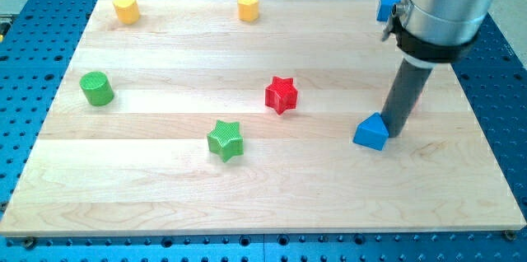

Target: Move the triangle in between the red star and red circle

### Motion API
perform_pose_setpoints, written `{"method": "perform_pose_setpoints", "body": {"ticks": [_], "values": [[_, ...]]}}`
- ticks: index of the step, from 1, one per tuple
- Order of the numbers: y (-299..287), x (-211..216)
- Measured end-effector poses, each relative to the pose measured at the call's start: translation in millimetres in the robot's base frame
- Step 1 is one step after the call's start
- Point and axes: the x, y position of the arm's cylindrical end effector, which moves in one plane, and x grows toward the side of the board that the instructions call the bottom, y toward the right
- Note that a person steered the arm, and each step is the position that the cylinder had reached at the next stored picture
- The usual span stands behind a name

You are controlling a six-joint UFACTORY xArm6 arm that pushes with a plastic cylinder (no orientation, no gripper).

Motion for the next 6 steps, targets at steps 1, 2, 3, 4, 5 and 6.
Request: {"method": "perform_pose_setpoints", "body": {"ticks": [1, 2, 3, 4, 5, 6], "values": [[-42.8, 25.0], [-74.3, 67.6], [-114.0, 73.9], [-100.2, 31.6], [-88.0, 18.5], [-82.8, -16.8]]}}
